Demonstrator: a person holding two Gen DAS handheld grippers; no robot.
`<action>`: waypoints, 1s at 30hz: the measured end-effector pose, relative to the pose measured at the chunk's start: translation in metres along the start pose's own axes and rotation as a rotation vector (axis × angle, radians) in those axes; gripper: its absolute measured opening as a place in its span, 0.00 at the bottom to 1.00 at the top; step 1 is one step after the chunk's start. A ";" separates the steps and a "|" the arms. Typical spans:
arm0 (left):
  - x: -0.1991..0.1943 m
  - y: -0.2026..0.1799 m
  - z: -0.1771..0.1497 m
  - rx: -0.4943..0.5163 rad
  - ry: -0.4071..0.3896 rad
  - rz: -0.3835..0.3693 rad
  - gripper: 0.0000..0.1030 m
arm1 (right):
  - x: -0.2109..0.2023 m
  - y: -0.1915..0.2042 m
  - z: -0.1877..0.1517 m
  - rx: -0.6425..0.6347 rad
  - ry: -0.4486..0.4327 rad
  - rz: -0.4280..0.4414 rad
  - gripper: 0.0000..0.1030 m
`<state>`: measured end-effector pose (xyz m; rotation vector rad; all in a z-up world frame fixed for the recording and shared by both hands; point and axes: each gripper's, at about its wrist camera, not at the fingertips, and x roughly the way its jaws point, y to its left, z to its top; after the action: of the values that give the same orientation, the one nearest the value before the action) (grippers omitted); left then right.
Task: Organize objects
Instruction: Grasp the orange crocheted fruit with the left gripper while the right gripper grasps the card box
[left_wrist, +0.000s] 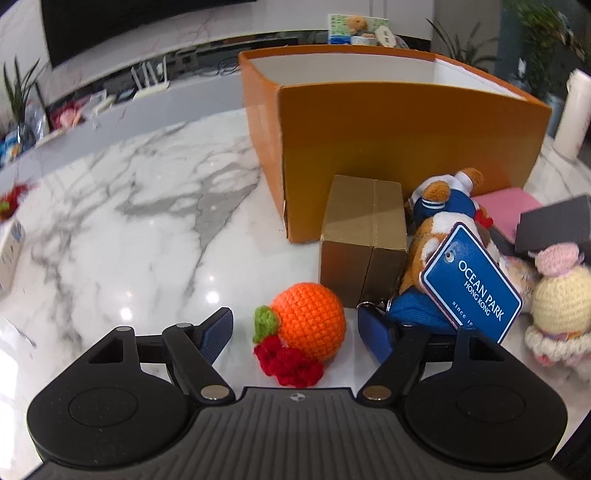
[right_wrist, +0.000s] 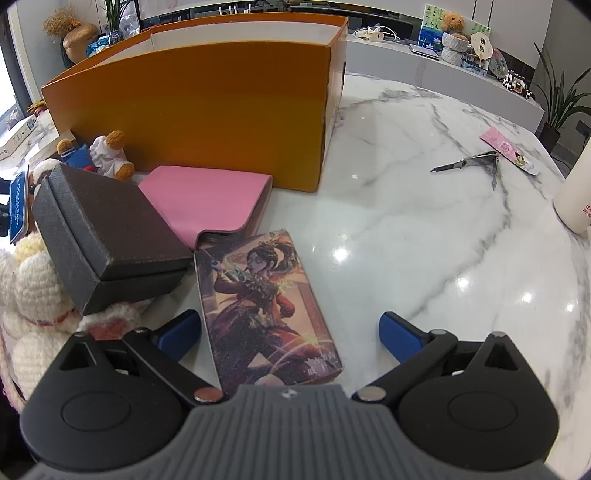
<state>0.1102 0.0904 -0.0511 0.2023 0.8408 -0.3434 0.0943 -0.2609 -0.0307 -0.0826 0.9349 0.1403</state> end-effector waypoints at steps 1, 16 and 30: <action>0.000 0.000 0.000 -0.002 0.002 -0.003 0.84 | 0.000 0.000 0.000 0.001 -0.001 -0.001 0.99; -0.007 -0.012 0.000 0.044 0.020 -0.037 0.52 | -0.007 -0.003 0.002 0.022 -0.025 -0.022 0.63; -0.024 0.003 0.005 -0.016 0.004 0.014 0.51 | -0.016 -0.009 0.002 0.082 -0.048 -0.031 0.60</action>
<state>0.1002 0.0973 -0.0297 0.1941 0.8459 -0.3231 0.0880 -0.2713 -0.0164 -0.0183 0.8896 0.0746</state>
